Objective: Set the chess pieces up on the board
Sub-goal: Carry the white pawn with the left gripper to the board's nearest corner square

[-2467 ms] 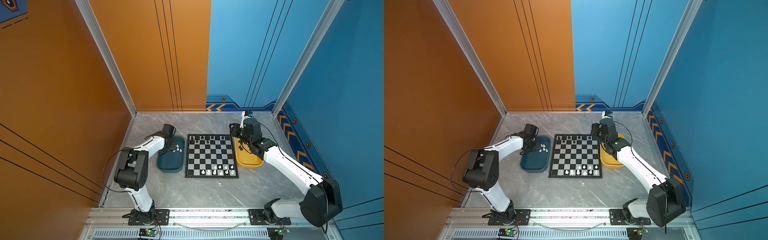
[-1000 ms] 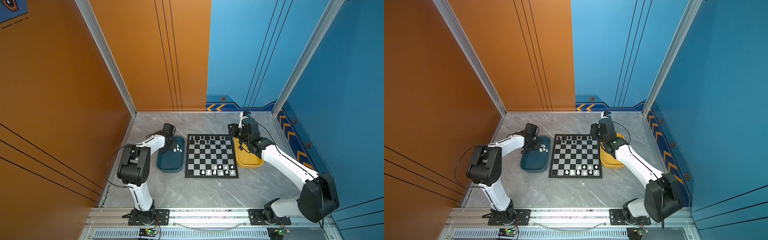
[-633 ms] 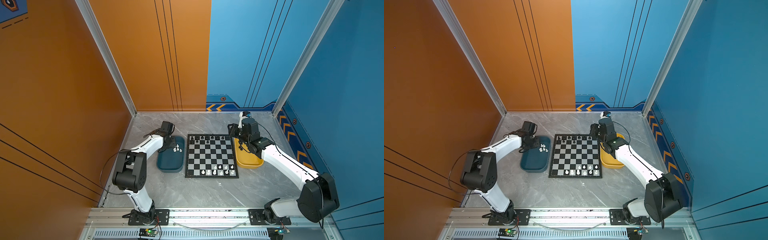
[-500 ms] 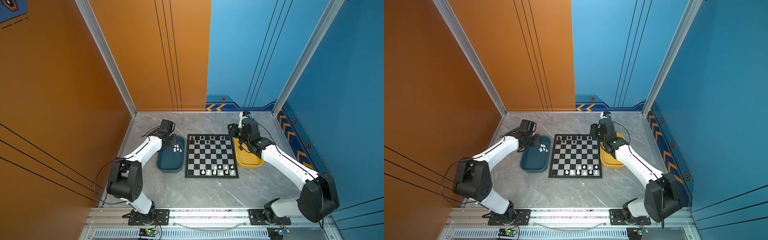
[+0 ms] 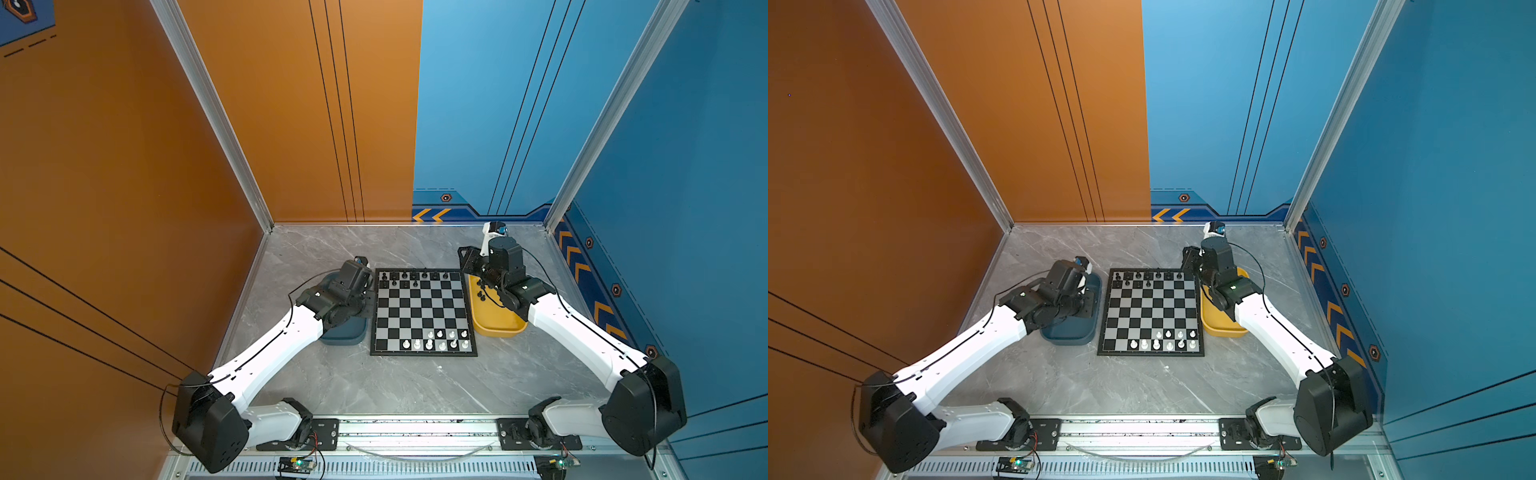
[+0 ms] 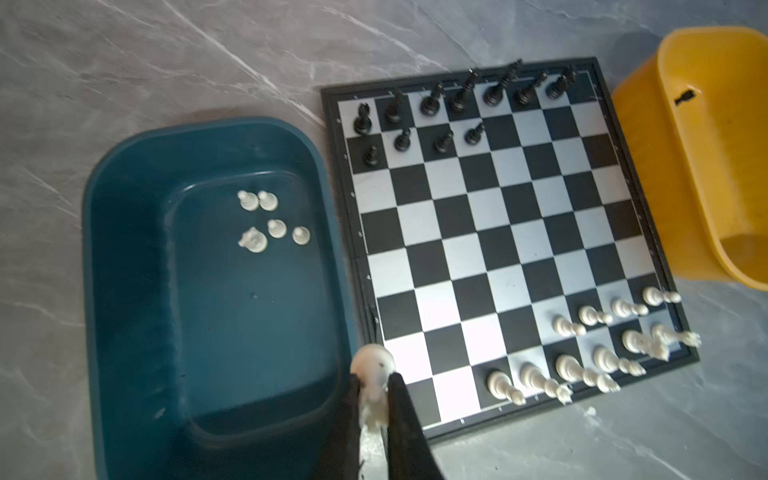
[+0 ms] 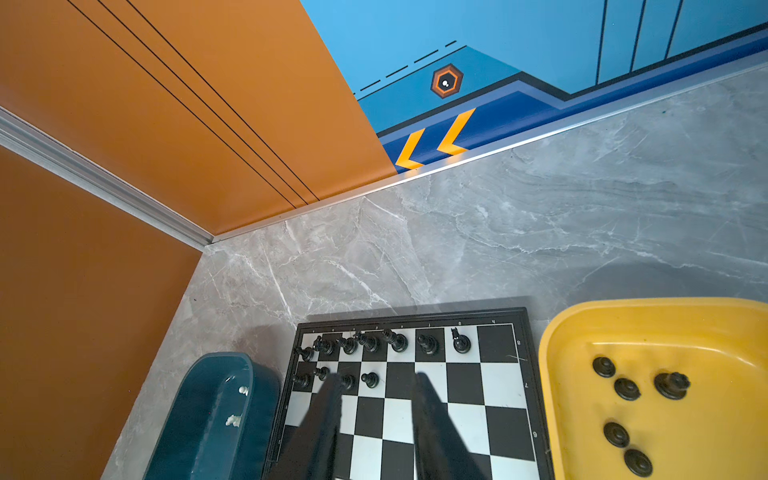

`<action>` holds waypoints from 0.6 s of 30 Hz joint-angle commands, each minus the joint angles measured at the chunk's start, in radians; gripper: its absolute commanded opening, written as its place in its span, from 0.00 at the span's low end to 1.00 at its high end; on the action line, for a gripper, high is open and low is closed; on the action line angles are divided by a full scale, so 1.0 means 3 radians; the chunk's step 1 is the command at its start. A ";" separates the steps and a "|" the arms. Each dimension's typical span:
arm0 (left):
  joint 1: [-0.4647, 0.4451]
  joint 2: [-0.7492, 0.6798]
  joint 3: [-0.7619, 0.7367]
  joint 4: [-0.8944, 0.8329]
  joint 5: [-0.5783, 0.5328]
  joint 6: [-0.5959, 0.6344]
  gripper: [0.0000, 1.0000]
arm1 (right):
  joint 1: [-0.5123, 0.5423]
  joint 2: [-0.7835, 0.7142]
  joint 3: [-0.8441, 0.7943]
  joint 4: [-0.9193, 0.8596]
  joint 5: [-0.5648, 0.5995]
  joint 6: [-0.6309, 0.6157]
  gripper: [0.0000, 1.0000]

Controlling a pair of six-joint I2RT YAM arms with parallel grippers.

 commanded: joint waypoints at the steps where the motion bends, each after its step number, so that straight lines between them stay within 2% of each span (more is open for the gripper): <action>1: -0.0255 -0.0130 -0.0199 -0.0280 -0.0190 -0.0165 0.01 | 0.0037 -0.0091 -0.0072 0.0033 -0.0003 0.0001 0.31; 10: -0.0792 -0.0064 -0.0410 -0.0282 -0.0390 -0.0384 0.03 | 0.0096 -0.0123 -0.0080 0.0029 0.0036 0.0001 0.31; 18: -0.0948 0.0353 -0.0374 -0.0128 -0.0391 -0.0382 0.02 | 0.0121 -0.0138 -0.0077 0.0010 0.0068 -0.0010 0.31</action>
